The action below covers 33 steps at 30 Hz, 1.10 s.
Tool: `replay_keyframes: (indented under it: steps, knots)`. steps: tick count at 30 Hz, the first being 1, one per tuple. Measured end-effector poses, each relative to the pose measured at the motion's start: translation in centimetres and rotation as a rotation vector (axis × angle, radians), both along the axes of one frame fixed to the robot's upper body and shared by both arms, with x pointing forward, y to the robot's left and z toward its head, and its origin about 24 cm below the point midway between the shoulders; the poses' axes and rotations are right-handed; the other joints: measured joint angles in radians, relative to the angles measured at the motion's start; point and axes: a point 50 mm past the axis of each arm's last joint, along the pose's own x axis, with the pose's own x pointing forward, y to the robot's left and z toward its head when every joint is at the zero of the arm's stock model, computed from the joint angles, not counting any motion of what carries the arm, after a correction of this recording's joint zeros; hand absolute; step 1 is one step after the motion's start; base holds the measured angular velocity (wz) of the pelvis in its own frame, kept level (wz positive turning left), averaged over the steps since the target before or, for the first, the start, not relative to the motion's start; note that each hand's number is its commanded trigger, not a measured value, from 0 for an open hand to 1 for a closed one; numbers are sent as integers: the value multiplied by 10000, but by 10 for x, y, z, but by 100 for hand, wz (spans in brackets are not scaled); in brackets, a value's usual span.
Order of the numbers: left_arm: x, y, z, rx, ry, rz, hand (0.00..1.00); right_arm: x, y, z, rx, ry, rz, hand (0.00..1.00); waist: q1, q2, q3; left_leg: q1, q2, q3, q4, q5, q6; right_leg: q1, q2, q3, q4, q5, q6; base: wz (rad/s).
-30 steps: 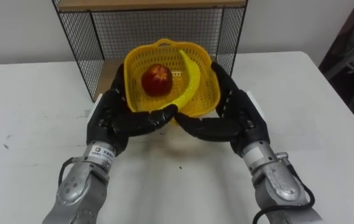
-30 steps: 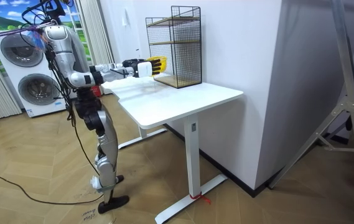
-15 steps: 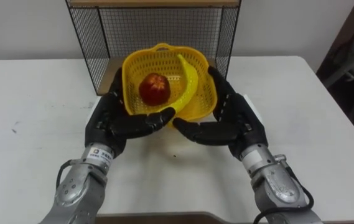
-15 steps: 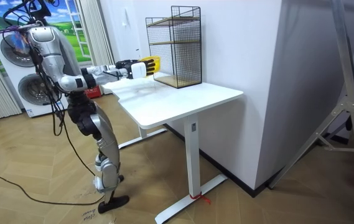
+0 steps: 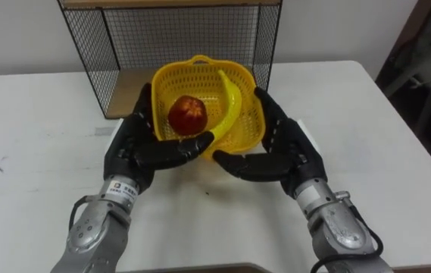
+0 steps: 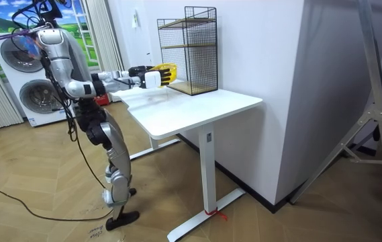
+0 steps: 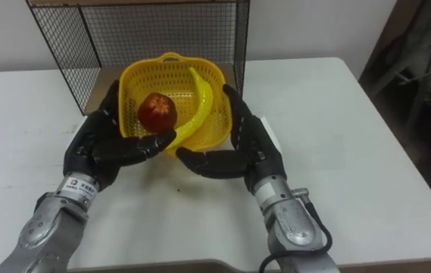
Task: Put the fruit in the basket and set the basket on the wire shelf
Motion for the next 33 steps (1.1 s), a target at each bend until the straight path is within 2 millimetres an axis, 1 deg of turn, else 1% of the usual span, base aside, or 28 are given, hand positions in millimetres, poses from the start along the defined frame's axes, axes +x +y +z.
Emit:
replay_keyframes:
  steps: [1,2,3,4,5,6,7,8,9,10,11,12,13,14,15,16,17,18,20,24,25,28,31,33]
  knots:
    - [0,-1,0,-36,-18,-24,0,1,-1,1,-2,-31,-34,0,-49,-11,-1,-147,-114,30,159,-83,123,-64,-138,-13,250,-152,78,15]
    - [0,-2,0,-68,-31,-64,0,1,-1,1,-64,-52,-86,0,-60,-34,0,-192,-284,38,209,-166,245,-197,-296,24,557,-314,192,14]
    - [0,-2,0,-72,-40,-88,0,1,-1,1,-81,-54,-124,0,-56,-53,-1,-200,-377,50,228,-214,289,-285,-395,49,771,-400,265,9]
    - [0,-2,1,-73,-61,-118,0,1,-1,1,-84,-59,-184,0,-50,-74,-4,-284,-543,60,316,-383,414,-503,-555,78,1318,-540,388,5]
    - [0,-1,1,-48,-61,-121,0,1,-1,1,-89,-54,-205,0,-54,-105,2,-351,-645,62,501,-501,550,-899,-702,111,2213,-538,441,5]
    - [0,-1,1,-33,-62,-123,0,1,-1,1,-105,-52,-202,0,-53,-106,3,-369,-692,112,625,-577,620,-1148,-766,181,2738,-456,547,4]
    - [0,-1,1,-33,-59,-137,0,1,-2,1,-119,-56,-214,0,-45,-76,-6,-388,-718,211,866,-752,736,-1547,-884,227,3566,-160,703,0]
    - [0,-1,1,-24,-67,-132,0,1,-2,1,-115,-57,-220,0,-6,-42,-5,-323,-714,238,982,-876,824,-1743,-930,214,4104,180,751,0]
    - [0,-1,1,-28,-68,-137,0,1,-2,1,-104,-50,-217,0,-1,-33,-3,-279,-712,235,983,-903,867,-1780,-954,186,4215,323,783,0]
    - [1,-3,2,-53,-111,-171,0,1,-2,1,-134,-79,-230,0,38,24,10,-212,-685,209,980,-930,929,-1795,-926,165,4276,558,841,0]
    - [2,-3,3,-54,-194,-176,0,2,-4,1,-209,-96,-275,0,47,127,55,-128,-661,100,980,-950,992,-1847,-837,161,4218,696,908,0]
    - [1,-5,3,-83,-226,-234,0,2,-3,1,-212,-100,-276,0,16,187,75,-126,-653,21,984,-944,1023,-1823,-786,159,4067,592,954,-5]
    - [2,-4,4,-45,-335,-189,0,2,-2,2,-248,-178,-243,0,18,195,71,-155,-639,-20,966,-923,1071,-1799,-591,185,3290,302,919,0]
    - [2,-3,5,-43,-377,-151,0,2,-1,2,-264,-201,-191,0,-5,222,98,-236,-639,-46,987,-911,1108,-1815,-368,161,2345,204,827,7]
    - [2,-3,5,-46,-376,-160,0,2,-1,2,-242,-193,-187,0,-100,211,90,-303,-656,-68,999,-913,1142,-1812,-277,148,1795,330,790,29]
    - [2,-5,3,-108,-316,-169,0,2,-3,3,-316,-204,-180,0,-229,223,79,-343,-701,-119,972,-918,1190,-1749,-178,49,1082,643,612,26]
    - [2,-7,2,-155,-228,-201,0,3,-4,2,-351,-175,-220,0,-222,356,66,-322,-675,-189,891,-915,1195,-1609,-133,-12,853,790,599,14]
    - [2,-10,1,-235,-215,-251,0,3,-6,2,-379,-160,-296,0,-202,491,74,-295,-626,-236,730,-864,1202,-1476,-66,-81,533,933,600,0]
    - [2,-12,2,-236,-231,-350,0,5,-8,3,-373,-173,-373,0,-179,481,64,-138,-556,-212,327,-724,1206,-1320,18,-64,115,1120,598,-2]
    - [3,-12,3,-179,-261,-365,0,9,-8,8,-266,-332,-400,0,-205,426,49,132,-424,-186,-22,-705,1187,-1013,166,-68,-352,1230,564,-7]
    - [3,-12,3,-180,-267,-368,0,10,-7,9,-231,-381,-413,0,-196,426,47,207,-361,-125,-135,-698,1177,-936,221,-63,-503,1297,557,-13]
    - [3,-10,3,-47,-297,-409,0,12,-5,11,-83,-419,-443,0,-197,348,1,240,-298,-42,-230,-684,1150,-916,293,-27,-702,1321,538,-10]
    - [3,-9,3,33,-291,-423,0,12,-5,11,54,-395,-447,0,-217,355,6,414,-233,25,-312,-683,1147,-637,399,146,-1054,1353,564,-8]
    - [4,-8,4,53,-307,-421,0,12,-5,11,261,-365,-465,0,-218,356,6,577,-202,42,-487,-683,1147,-461,418,152,-1233,1379,569,-3]
